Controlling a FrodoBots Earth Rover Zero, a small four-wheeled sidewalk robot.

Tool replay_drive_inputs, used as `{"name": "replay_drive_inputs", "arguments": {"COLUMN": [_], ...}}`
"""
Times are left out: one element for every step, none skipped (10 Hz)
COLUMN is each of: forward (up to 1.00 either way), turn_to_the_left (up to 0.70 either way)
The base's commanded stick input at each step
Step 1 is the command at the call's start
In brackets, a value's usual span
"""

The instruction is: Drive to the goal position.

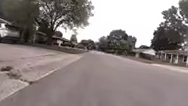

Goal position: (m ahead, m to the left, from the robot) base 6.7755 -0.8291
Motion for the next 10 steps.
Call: {"name": "replay_drive_inputs", "arguments": {"forward": [0.70, 0.70, 0.70, 0.70, 0.70, 0.70, 0.70, 0.70, 0.70, 0.70], "turn_to_the_left": [0.00, 0.00, 0.00, 0.00, 0.00, 0.00, 0.00, 0.00, 0.00, 0.00]}}
